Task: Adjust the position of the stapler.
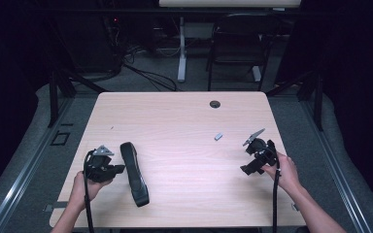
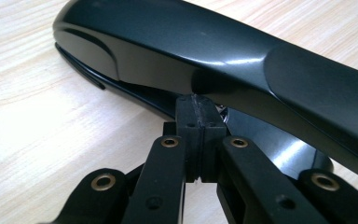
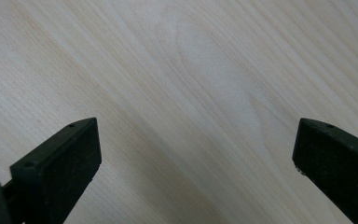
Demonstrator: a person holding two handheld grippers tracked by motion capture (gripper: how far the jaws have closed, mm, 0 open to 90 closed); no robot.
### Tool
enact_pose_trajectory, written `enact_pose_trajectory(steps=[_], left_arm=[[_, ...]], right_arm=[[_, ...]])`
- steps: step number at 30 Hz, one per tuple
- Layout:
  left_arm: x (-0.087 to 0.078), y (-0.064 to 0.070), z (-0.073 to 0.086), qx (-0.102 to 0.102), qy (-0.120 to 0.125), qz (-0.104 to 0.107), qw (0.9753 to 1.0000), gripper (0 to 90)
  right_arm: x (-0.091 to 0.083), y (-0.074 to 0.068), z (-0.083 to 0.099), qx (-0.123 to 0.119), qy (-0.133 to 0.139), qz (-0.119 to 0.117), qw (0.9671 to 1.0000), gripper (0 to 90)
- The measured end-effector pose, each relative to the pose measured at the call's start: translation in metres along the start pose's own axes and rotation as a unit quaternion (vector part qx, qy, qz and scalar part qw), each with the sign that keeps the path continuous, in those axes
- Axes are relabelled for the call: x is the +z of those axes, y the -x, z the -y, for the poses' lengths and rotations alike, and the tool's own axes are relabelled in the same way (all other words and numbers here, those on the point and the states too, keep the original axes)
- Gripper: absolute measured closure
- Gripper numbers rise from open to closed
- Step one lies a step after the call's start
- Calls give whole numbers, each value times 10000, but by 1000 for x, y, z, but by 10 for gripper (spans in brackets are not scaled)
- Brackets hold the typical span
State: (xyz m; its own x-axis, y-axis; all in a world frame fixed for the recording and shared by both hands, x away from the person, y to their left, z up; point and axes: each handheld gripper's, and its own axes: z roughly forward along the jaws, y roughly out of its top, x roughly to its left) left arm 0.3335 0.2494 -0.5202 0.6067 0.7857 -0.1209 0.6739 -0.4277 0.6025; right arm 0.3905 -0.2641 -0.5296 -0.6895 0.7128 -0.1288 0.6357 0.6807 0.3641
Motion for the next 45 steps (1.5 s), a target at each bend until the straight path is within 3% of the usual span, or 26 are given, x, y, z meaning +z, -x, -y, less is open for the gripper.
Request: enact_pose_trajectory(steps=[14,15,18,26,30,32,34,35,36,37,38,39,40,45], left_arm=[[10,19,-12,245,37,207,9995,900],[13,22,-15,306,49,191,9993,900],[15,24,-17,306,81,217,9993,900],[22,27,-24,387,105,270,9988,900],[10,20,-23,380,280,255,9986,900],[4,15,-20,331,353,115,9988,900],[2,11,-19,292,380,53,9988,900],[-1,2,-15,207,446,-165,9987,900],[-1,2,-15,207,446,-165,9987,900],[-4,-8,-13,70,512,-358,9980,900],[-4,-8,-13,70,512,-358,9980,900],[-4,-20,-13,-64,533,-533,9971,900],[-4,-20,-13,-64,533,-533,9971,900],[6,-48,-11,-439,449,-921,9938,900]], right_arm=[[2,0,0,1,-47,-9,10000,5],[4,-2,1,109,71,-26,9999,4],[2,0,0,4,-61,-19,10000,5],[4,-1,1,72,2,-43,10000,5],[1,-1,0,-28,-115,48,9999,5],[2,-4,1,44,5,7,10000,5],[0,-3,0,-47,-105,67,9999,5],[0,-2,0,-92,-150,64,9998,5],[0,-2,0,-92,-150,64,9998,5],[0,-2,1,-46,-98,45,9999,5],[0,-2,1,-46,-98,45,9999,5],[0,-2,1,-45,-97,29,9999,5],[0,-2,1,-45,-97,29,9999,5],[1,-3,0,-49,-108,15,9999,4]])
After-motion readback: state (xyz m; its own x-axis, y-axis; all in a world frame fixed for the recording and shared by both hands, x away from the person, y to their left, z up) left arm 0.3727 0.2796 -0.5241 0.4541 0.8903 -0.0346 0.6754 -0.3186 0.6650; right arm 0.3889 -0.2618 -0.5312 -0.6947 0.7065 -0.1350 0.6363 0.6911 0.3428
